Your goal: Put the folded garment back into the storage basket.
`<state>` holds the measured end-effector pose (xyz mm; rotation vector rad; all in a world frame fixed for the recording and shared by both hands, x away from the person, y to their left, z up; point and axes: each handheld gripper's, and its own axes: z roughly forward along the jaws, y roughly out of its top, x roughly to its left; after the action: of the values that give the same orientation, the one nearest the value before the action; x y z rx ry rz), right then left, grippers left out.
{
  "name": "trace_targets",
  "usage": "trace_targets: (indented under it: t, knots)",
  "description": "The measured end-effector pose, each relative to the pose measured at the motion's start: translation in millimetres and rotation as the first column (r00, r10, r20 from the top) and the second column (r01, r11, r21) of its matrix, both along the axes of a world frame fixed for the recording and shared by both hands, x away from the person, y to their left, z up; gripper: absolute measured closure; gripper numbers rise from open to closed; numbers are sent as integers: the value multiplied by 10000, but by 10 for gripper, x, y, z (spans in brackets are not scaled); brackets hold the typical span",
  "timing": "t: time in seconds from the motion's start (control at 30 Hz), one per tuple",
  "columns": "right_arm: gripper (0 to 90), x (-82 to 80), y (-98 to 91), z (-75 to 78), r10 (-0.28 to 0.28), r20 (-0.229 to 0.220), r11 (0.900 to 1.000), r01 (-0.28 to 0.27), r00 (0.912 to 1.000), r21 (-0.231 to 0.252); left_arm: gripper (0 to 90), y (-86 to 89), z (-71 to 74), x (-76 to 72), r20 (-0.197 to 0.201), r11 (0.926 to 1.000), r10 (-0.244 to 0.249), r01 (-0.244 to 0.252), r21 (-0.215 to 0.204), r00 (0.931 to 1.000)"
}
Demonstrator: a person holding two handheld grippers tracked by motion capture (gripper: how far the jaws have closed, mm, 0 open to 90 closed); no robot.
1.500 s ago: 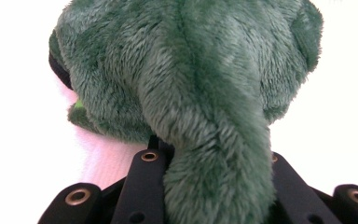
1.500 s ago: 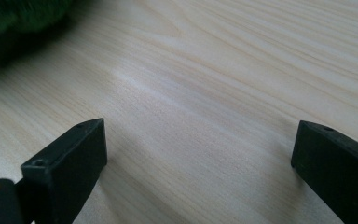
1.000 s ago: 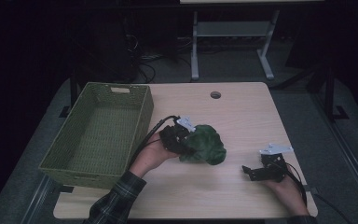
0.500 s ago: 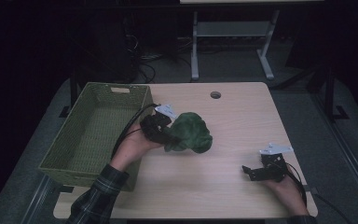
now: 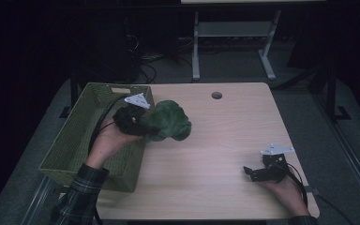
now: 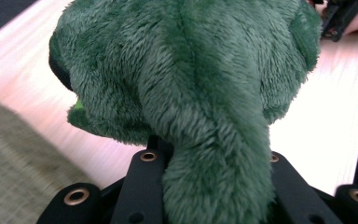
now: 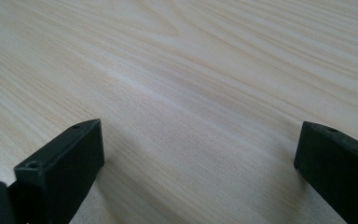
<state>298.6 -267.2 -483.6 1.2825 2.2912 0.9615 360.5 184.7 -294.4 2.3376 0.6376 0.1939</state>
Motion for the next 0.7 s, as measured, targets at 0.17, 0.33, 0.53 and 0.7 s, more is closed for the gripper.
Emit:
trace_targets:
  t: [0.17, 0.33, 0.53, 0.7]
  knots:
    - [10, -1, 1, 0, -12, -8, 10000, 12, 10000, 14, 734, 267, 100, -9, 232, 9976, 681, -678, -142, 9974]
    - [10, 0, 0, 0, -1, -3, 10000, 1, 10000, 1, 734, 540, 140, -26, 460, 9908, 1354, -1351, -100, 9897]
    - [10, 0, 0, 0, -4, -3, 10000, 4, 10000, 1, 734, 822, 87, -55, 549, 9762, 2166, -2168, -27, 9747]
    - [10, 0, -1, 0, 5, 0, 10000, -5, 10000, -6, 732, 1017, 25, -95, 603, 9628, 2700, -2703, -24, 9610]
